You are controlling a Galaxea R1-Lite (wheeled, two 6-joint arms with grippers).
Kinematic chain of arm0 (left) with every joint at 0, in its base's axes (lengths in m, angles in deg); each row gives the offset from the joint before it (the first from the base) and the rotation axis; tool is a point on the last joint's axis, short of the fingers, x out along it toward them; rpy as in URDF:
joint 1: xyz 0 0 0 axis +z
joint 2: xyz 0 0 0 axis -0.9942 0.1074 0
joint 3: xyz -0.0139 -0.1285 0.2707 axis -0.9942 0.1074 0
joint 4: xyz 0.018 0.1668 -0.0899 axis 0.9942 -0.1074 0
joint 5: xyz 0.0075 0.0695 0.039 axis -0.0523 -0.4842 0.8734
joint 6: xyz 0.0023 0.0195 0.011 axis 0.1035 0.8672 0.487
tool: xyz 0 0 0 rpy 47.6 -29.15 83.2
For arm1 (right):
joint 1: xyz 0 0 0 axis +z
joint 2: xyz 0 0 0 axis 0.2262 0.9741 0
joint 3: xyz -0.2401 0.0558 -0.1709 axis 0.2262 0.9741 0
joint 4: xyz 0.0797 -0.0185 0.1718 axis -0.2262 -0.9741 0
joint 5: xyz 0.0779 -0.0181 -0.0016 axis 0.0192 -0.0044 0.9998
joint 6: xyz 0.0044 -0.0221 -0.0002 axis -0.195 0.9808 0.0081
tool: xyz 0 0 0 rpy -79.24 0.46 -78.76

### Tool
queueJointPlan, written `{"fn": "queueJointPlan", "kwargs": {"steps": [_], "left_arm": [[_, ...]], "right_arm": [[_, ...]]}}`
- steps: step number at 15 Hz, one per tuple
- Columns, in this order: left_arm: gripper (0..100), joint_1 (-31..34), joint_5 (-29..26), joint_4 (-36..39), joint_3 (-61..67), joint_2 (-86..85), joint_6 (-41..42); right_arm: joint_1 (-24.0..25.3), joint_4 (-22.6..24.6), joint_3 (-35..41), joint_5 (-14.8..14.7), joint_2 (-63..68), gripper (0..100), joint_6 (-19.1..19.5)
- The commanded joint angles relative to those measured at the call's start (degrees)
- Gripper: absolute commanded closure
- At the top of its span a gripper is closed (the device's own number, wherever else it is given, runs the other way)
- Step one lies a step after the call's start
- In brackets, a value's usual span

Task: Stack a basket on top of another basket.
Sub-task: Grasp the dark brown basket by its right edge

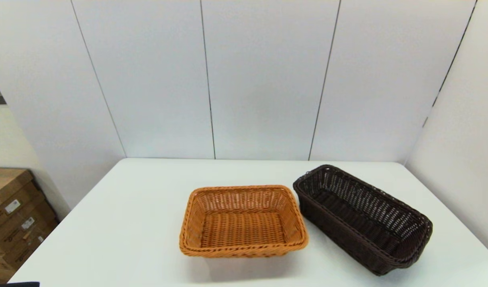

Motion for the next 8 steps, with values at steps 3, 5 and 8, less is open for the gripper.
{"fn": "queueJointPlan", "kwargs": {"steps": [3, 5, 8], "left_arm": [[0, 2.99, -0.01, -3.43, 6.41, -17.06, 0.41], [0, 7.21, -0.19, -4.31, 7.99, -20.32, 1.47], [0, 13.27, -0.63, -5.89, 8.78, -24.01, 3.23]], "right_arm": [[0.01, 0.01, 0.09, 0.04, 0.04, 0, 0.02], [0.01, 0.01, 0.09, 0.04, 0.04, 0, 0.02], [0.01, 0.01, 0.09, 0.04, 0.04, 0, 0.02]]}}
